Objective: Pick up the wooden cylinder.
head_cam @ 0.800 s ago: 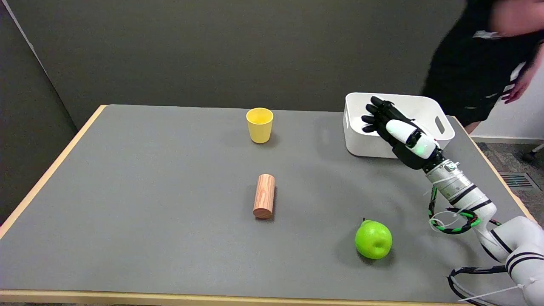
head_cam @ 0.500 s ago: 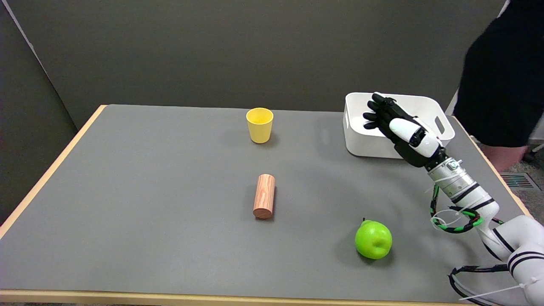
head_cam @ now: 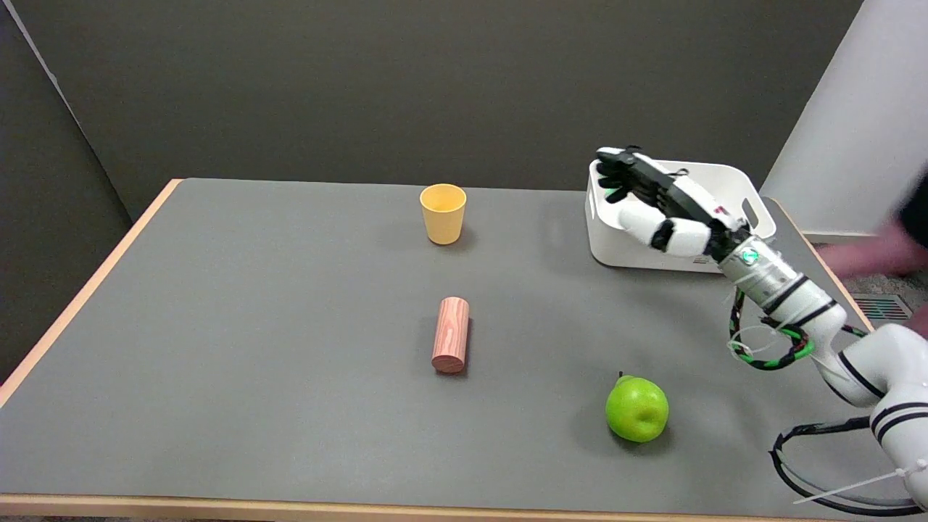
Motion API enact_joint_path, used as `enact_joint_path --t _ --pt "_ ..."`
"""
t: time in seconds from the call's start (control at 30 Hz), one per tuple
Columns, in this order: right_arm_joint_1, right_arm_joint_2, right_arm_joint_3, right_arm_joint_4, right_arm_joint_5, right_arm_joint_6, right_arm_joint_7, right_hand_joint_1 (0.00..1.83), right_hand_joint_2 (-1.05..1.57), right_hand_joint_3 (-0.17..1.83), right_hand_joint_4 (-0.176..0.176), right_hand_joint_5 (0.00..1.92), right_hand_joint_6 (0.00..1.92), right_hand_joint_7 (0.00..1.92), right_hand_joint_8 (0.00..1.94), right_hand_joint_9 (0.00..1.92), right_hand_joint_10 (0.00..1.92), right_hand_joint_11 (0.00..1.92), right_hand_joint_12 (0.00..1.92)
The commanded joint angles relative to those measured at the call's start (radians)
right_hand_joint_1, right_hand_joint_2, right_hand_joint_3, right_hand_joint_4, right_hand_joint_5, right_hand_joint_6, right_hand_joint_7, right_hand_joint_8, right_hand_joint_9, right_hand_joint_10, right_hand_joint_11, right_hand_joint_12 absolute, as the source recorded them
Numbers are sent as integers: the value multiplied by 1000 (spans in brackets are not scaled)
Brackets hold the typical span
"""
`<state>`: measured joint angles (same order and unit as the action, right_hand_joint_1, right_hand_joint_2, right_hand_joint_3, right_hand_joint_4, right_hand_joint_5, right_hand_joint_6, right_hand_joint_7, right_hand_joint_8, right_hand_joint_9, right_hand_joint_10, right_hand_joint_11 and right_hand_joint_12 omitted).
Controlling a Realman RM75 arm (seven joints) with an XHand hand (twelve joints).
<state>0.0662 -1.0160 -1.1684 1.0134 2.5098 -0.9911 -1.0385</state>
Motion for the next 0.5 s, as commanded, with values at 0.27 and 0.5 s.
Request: enact_joint_path --t 0.27,0.5 --pt "80 139 -490 339 -238 365 -439 537 595 859 -12 132 331 199 314 135 748 159 1346" --pt "81 151 -585 409 -317 497 -430 326 518 873 -24 -1 70 23 203 17 641 147 1219"
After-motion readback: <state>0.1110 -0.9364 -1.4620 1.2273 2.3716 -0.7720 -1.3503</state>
